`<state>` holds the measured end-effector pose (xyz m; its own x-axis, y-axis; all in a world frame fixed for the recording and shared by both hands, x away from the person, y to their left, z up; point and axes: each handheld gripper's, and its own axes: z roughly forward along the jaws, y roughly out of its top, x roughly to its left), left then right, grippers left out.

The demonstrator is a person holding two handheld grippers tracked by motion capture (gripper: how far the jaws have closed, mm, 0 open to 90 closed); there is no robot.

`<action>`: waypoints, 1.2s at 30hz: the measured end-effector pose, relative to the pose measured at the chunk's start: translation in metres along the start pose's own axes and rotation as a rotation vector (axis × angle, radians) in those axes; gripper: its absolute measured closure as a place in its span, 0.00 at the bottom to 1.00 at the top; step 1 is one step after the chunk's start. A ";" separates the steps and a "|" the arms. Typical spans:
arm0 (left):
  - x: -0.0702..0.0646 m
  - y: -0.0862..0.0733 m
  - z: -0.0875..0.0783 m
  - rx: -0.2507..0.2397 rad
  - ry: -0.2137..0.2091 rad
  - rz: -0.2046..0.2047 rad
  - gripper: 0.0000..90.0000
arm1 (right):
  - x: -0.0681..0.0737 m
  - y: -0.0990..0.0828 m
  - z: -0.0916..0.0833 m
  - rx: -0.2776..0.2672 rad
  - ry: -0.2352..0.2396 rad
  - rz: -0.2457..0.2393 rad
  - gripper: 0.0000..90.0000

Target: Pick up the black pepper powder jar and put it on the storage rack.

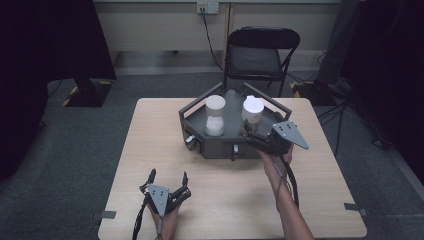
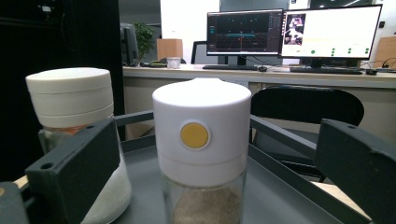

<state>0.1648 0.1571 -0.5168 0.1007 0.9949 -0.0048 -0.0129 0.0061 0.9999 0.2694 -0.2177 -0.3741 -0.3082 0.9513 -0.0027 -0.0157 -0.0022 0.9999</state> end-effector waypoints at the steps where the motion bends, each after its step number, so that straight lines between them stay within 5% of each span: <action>1: 0.000 0.000 0.000 0.000 0.000 0.000 0.00 | 0.000 0.000 -0.002 0.000 0.000 -0.001 0.00; 36: -0.001 0.000 0.000 -0.001 0.007 0.000 0.00 | -0.010 -0.044 -0.076 -0.014 -0.040 0.015 0.00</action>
<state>0.1647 0.1559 -0.5171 0.0937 0.9956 -0.0048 -0.0142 0.0061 0.9999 0.2011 -0.2500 -0.4196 -0.2706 0.9626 0.0129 -0.0252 -0.0205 0.9995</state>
